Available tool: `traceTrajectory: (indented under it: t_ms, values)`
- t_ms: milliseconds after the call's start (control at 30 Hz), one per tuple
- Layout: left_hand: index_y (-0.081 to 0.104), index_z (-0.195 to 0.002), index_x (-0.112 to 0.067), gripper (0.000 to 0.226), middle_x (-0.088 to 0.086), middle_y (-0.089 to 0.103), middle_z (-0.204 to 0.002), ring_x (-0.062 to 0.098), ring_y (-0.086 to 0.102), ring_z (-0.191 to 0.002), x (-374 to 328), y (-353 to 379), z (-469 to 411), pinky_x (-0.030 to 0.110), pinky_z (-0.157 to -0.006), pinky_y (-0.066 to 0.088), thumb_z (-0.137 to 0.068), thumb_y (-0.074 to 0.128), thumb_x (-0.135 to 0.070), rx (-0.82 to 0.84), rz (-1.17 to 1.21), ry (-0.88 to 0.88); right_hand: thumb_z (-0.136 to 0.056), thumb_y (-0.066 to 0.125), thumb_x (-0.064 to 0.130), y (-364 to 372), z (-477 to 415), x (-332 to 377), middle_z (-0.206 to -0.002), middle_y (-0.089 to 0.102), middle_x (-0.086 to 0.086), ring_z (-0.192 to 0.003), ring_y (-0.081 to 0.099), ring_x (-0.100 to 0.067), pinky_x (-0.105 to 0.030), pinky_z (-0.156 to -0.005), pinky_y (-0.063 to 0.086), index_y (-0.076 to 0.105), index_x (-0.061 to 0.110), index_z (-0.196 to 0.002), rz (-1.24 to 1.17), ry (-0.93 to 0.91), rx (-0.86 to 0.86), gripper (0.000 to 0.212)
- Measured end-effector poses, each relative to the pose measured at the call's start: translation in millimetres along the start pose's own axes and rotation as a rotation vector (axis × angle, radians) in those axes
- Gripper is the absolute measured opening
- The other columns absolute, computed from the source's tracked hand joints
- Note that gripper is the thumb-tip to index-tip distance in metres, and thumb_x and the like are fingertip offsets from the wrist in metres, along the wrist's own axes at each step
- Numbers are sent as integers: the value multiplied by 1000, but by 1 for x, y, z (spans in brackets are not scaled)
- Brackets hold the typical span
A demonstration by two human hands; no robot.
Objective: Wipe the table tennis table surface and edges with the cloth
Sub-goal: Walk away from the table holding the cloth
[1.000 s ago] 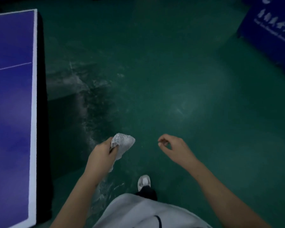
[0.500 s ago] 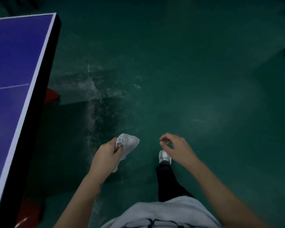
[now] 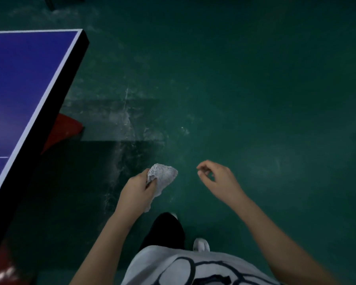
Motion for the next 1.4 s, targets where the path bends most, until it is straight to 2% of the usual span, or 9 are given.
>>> traceTrajectory:
  t_ms: [300, 467, 633, 833, 933, 1033, 1133, 1267, 1400]
  values:
    - [37, -62, -28, 34, -7, 48, -55, 8, 43, -49, -9, -47, -203, 27, -49, 34, -90, 53, -17, -52, 37, 15, -92, 56, 28, 0, -214, -25, -94, 62, 12, -87, 57, -3, -29, -81, 50, 62, 19, -99, 83, 42, 100, 13]
    - [46, -75, -19, 17, -4, 52, -61, 15, 49, -54, -28, -112, -325, 31, -51, 36, -92, 51, -21, -53, -22, 86, -92, 57, 27, -27, -353, 19, -93, 62, 12, -85, 57, -2, -28, -81, 49, 62, 20, -98, 92, 12, 65, 11]
    - [40, -69, -25, 26, -6, 45, -56, 10, 42, -49, -33, -163, -427, 28, -46, 29, -93, 50, -19, -49, -51, 102, -90, 57, 26, -48, -467, 65, -91, 63, 10, -86, 59, -7, -30, -79, 48, 63, 20, -96, 49, -43, -8, 10]
    - [53, -81, -15, 13, -3, 54, -61, 12, 49, -53, -14, -201, -539, 26, -47, 33, -93, 50, -20, -45, -27, 29, -91, 57, 26, -36, -591, 80, -93, 62, 11, -88, 59, -6, -31, -81, 50, 63, 20, -98, 77, -41, 70, 10]
    - [52, -79, -10, 17, 3, 55, -62, 17, 48, -53, 2, -220, -606, 29, -50, 35, -92, 50, -20, -59, 2, -25, -91, 58, 26, -20, -666, 87, -94, 62, 11, -90, 59, -7, -31, -82, 50, 63, 20, -99, 99, -49, 112, 11]
    - [49, -73, -13, 19, 1, 53, -58, 15, 46, -50, 11, -249, -684, 30, -49, 35, -92, 51, -19, -76, 8, -45, -92, 57, 28, -7, -752, 97, -97, 64, 9, -92, 59, -7, -33, -83, 50, 62, 19, -101, 112, -61, 149, 14]
    - [51, -80, -16, 13, -2, 53, -59, 13, 49, -51, 9, -293, -767, 29, -47, 35, -93, 51, -19, -104, -35, -53, -92, 56, 28, -7, -845, 121, -100, 65, 7, -93, 60, -8, -32, -84, 50, 62, 18, -102, 112, -78, 175, 15]
    - [56, -92, -7, 13, 10, 62, -74, 27, 58, -66, 7, -355, -859, 38, -58, 45, -93, 50, -19, -153, -65, -62, -92, 56, 27, -10, -958, 169, -95, 61, 11, -92, 60, -10, -32, -82, 49, 62, 18, -101, 108, -140, 201, 14]
    - [54, -87, -3, 15, 15, 62, -74, 33, 57, -67, 23, -404, -933, 41, -60, 45, -92, 51, -17, -206, -35, -121, -91, 56, 27, -5, -1053, 209, -96, 64, 7, -90, 60, -10, -34, -82, 49, 62, 18, -101, 112, -183, 236, 14]
Point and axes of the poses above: each hand's wrist, its own z-axis away from the middle knuckle, its own y-axis out of the palm, x = y × z, the point moved 6 cm from there along -z, towards the middle knuckle
